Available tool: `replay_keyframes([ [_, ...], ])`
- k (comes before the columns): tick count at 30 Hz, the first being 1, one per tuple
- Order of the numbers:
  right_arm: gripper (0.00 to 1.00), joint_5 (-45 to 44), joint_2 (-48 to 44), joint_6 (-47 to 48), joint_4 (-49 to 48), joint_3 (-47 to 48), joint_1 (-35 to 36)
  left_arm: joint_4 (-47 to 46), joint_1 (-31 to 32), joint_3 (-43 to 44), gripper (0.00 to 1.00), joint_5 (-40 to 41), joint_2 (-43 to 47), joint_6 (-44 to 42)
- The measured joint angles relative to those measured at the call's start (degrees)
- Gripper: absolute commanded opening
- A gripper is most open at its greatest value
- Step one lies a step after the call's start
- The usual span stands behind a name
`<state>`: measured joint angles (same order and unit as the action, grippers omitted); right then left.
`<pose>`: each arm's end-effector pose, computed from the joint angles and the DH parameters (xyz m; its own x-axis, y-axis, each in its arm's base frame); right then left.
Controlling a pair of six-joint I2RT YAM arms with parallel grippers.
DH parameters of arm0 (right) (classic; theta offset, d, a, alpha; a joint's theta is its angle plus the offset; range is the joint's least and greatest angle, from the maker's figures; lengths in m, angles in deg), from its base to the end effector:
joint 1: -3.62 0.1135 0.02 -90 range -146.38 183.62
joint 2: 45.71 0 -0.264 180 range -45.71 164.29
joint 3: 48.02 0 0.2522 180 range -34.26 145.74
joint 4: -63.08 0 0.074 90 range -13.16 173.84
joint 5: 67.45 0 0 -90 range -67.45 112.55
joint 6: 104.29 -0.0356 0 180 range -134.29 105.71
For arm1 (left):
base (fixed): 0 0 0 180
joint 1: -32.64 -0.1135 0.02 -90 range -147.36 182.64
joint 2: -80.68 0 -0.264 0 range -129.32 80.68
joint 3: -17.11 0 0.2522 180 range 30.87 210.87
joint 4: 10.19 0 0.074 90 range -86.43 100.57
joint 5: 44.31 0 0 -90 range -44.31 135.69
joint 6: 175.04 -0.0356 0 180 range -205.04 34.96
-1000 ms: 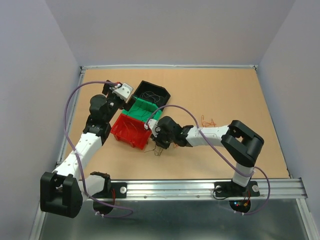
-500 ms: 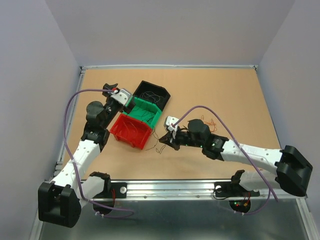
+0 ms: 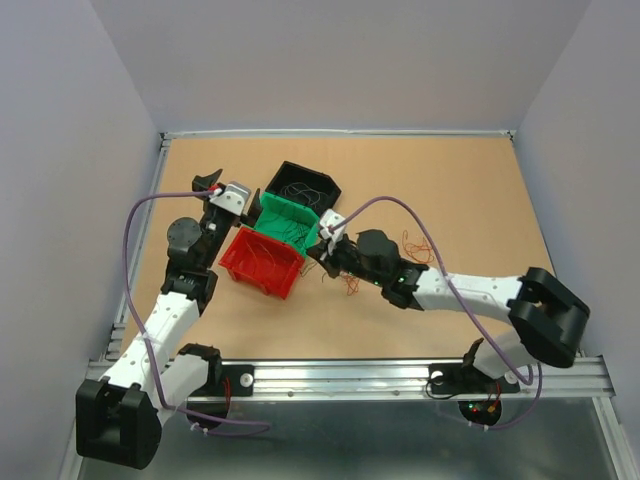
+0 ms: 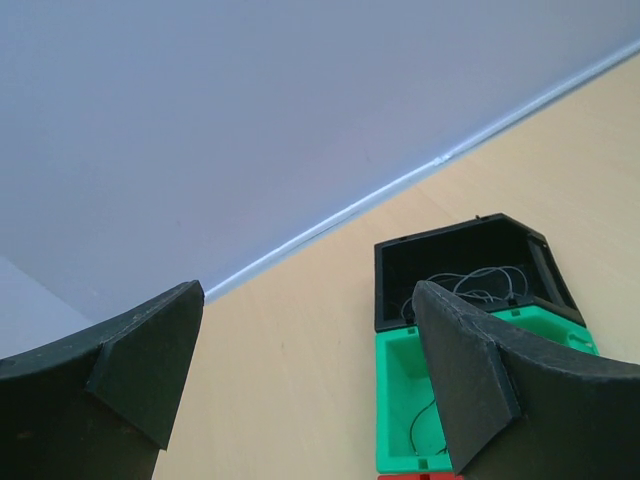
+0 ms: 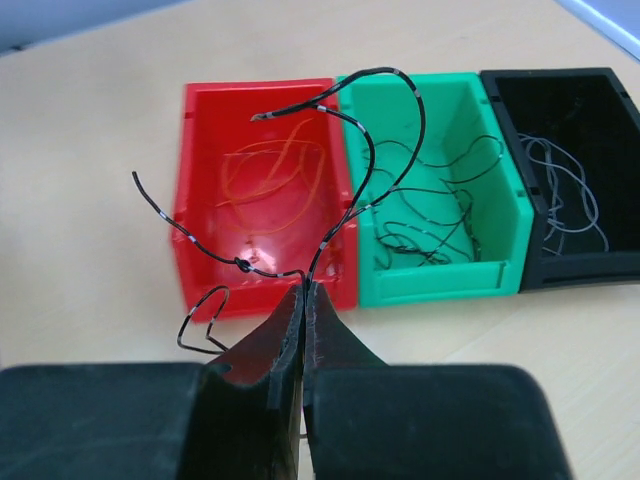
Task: Untangle the cables
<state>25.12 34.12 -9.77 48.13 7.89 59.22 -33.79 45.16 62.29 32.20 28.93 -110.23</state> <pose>0.1750 0.2585 0.2540 -0.0209 -0.1698 -0.9852 -0.8536 0.5161 -0.0709 0.2041 -0.0538 0.3238 0.4411 0.3260 -0.8361 0.2661 0.8423 0.4688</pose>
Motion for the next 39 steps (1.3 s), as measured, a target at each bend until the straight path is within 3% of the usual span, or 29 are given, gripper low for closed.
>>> replay_keyframes([
  [5, 0.00, -5.75, 14.03, 2.03, -1.68, 9.88, -0.26, -4.46, -2.93, -1.86, 0.99, 5.14, 0.87, 4.48],
  [14, 0.01, -10.08, 31.74, 3.63, -1.77, 26.62, -4.37, -6.56, -6.91, -1.84, 0.99, 6.19, -0.15, 9.94],
  [24, 0.01, -6.60, 35.63, 1.51, -0.70, 31.50, -9.81, -6.54, -6.99, -1.84, 0.99, 4.72, -0.81, 10.47],
  [32, 0.01, 3.85, 40.83, 3.74, 9.01, 36.81, -10.51, -5.84, -6.99, -1.84, 0.99, 3.48, -2.14, 9.60],
  [39, 0.02, 6.43, 42.40, 6.08, 15.89, 36.83, -10.47, -4.81, -6.99, -1.81, 0.99, 0.46, -3.04, 8.72],
])
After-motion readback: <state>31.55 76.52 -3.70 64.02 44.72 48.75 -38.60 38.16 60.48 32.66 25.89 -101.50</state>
